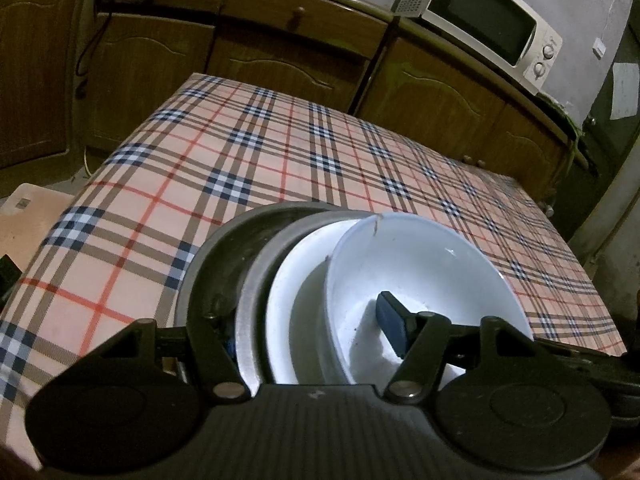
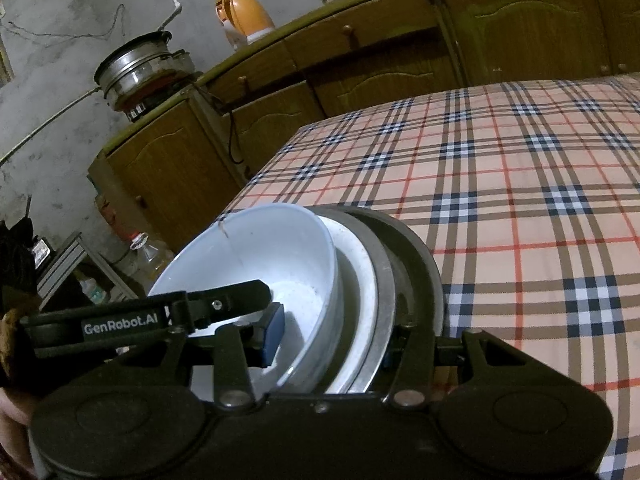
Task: Organize plates and bowls
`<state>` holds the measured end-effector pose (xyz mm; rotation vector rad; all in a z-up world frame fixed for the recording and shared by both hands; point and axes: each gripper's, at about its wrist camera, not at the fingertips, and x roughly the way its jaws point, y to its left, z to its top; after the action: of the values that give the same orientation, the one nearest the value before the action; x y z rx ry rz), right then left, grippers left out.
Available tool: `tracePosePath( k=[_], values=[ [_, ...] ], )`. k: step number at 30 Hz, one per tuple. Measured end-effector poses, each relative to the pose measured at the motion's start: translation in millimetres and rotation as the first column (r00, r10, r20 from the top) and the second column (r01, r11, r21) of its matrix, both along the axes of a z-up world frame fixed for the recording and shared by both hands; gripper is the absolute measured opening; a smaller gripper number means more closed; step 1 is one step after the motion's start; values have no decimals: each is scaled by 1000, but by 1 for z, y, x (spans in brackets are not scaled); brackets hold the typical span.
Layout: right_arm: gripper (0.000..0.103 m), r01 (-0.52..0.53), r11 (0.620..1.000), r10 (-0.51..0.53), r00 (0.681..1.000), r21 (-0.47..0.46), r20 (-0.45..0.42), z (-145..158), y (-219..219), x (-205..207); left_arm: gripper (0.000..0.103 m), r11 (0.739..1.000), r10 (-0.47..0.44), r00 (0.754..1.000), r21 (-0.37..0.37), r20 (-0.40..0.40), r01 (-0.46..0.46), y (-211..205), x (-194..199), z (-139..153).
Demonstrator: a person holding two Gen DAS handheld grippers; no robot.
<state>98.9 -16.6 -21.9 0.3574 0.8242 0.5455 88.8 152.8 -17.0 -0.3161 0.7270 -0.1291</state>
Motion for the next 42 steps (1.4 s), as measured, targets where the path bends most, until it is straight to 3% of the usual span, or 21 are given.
tracePosePath(
  k=[6, 16, 17, 18, 21, 31, 42],
  values=[
    [55, -6, 1000, 6, 1000, 15, 13, -3, -4, -2, 69, 1000, -2, 1000, 24, 21, 1, -3, -2, -1],
    [54, -20, 1000, 20, 996, 2, 83, -2, -3, -11, 70, 999, 18, 998, -27, 56, -17, 1, -9, -2],
    [54, -18, 1000, 18, 996, 4, 84, -2, -4, -11, 75, 999, 34, 998, -30, 62, -32, 1, -10, -2],
    [54, -16, 1000, 16, 996, 2, 88, -2, -4, -12, 83, 998, 68, 993, -13, 92, -67, 2, -13, 0],
    [54, -12, 1000, 12, 996, 0, 89, -2, -5, -13, 89, 993, 116, 982, 10, 148, -119, 2, -21, 6],
    [54, -34, 999, 37, 994, -26, 107, 2, -1, -11, 89, 984, 85, 977, 135, 197, -113, -13, -28, 15],
    [55, -96, 988, 113, 983, -118, 148, 15, 13, -7, 89, 965, 143, 971, 190, 193, -180, -8, -29, 18]
  ],
)
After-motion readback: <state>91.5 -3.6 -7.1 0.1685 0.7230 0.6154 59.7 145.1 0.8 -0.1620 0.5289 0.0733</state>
